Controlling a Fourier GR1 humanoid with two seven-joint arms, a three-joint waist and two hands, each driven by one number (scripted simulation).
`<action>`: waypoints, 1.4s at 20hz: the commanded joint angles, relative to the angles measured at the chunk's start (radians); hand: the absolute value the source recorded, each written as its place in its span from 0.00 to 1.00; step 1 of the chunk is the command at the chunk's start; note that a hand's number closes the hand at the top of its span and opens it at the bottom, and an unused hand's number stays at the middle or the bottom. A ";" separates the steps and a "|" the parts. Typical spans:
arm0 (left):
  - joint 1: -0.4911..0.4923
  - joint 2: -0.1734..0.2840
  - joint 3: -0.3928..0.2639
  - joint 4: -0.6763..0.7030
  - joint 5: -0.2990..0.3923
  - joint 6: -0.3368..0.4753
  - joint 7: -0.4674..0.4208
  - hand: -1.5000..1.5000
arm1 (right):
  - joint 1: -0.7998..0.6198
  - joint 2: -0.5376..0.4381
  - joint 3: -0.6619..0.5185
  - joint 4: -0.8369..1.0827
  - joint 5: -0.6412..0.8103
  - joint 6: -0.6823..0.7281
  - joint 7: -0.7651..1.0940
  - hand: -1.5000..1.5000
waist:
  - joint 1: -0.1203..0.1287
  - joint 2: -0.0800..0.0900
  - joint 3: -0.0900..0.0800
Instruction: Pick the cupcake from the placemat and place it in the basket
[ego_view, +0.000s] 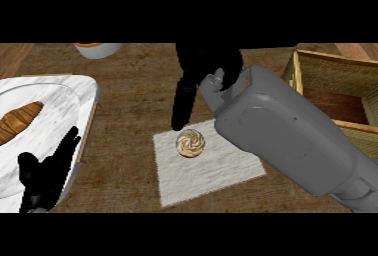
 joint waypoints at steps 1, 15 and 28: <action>0.042 -0.032 -0.033 0.087 0.018 -0.009 0.079 0.50 | -0.010 0.018 0.018 -0.051 -0.008 0.037 0.223 0.00 | 0.005 0.016 -0.019; 0.071 -0.052 -0.039 0.088 0.000 -0.028 0.055 0.50 | 0.194 0.042 0.144 -0.029 0.113 -0.063 0.162 0.00 | 0.026 0.025 -0.019; 0.040 -0.025 0.007 0.073 0.008 -0.046 0.105 0.50 | 0.359 0.071 0.189 -0.038 0.247 -0.154 0.070 0.00 | 0.038 0.029 -0.018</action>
